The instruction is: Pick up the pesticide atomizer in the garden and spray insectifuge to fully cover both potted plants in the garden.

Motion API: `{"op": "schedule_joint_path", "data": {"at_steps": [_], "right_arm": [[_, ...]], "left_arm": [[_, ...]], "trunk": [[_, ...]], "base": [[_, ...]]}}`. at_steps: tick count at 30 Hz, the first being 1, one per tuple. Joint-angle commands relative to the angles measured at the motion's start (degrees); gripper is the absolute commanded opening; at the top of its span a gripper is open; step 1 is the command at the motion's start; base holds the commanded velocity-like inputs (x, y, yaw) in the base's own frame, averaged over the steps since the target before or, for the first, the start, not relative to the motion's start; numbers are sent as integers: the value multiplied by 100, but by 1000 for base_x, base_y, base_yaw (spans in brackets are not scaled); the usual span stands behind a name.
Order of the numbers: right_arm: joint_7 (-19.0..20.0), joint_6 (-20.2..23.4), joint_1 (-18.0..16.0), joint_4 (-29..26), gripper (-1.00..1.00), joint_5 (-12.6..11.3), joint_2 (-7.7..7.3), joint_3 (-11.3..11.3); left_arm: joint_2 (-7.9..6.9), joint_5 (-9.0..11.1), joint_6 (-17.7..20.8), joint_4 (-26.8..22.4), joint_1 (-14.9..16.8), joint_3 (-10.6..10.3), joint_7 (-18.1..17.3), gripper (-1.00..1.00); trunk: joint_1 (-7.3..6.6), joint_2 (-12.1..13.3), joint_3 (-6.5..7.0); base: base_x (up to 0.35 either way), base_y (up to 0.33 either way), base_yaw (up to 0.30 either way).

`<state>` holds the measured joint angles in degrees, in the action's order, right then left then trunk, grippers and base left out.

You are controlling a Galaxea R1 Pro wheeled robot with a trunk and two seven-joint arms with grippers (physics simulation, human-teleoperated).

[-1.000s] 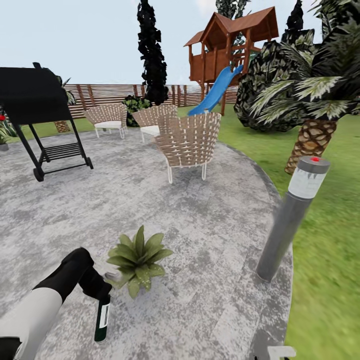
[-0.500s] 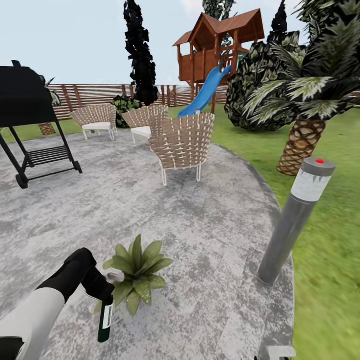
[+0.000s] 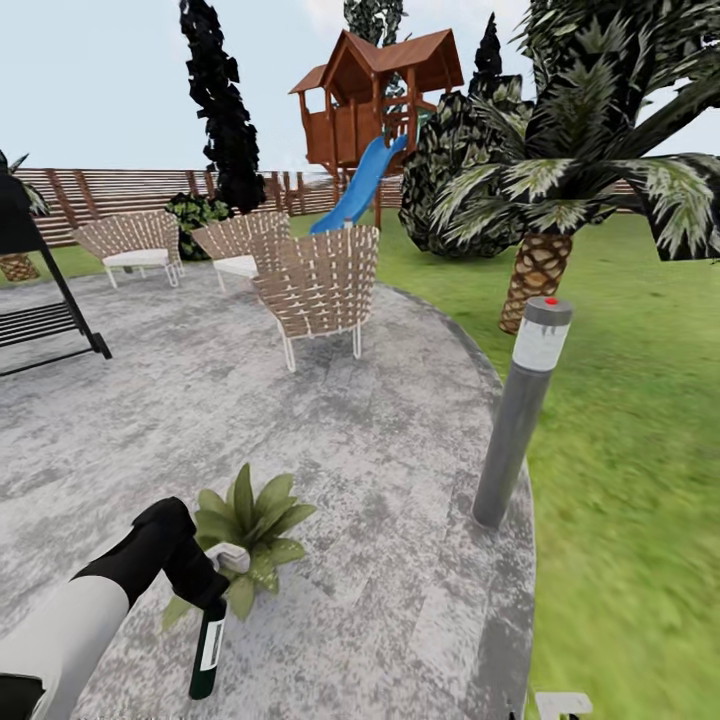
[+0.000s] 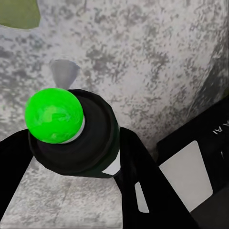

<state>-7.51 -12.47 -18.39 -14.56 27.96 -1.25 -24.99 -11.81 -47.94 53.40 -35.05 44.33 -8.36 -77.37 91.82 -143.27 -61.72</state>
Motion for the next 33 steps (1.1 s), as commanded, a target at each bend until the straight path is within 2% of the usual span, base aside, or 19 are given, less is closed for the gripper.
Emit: {"op": "schedule_joint_path", "data": {"at_steps": [1,11,16,27,33], "right_arm": [[-14,-26,-7,8,100,60,2,-41],[-14,-21,-7,12,100,60,2,-41],[-14,-22,-7,15,100,60,2,-41],[-14,-27,-6,6,100,67,-5,-41],[-17,-27,-5,6,100,61,-47,-41]], "left_arm": [[-5,-40,54,-11,2,-16,-58,-100],[-84,-40,56,-2,-44,-23,-31,-100],[-146,-40,51,-2,-67,-25,-12,-100],[-240,-41,47,26,-75,-25,18,-100],[-247,-40,47,26,-73,-25,21,-100]], "trunk": [[-4,-2,-5],[-4,-2,-5],[-4,-2,-5],[-4,-2,-5],[-4,-2,-5]], "base": [[-295,208,-275],[-92,285,-271],[-239,218,-242],[-283,176,-16],[-50,290,0]]}}
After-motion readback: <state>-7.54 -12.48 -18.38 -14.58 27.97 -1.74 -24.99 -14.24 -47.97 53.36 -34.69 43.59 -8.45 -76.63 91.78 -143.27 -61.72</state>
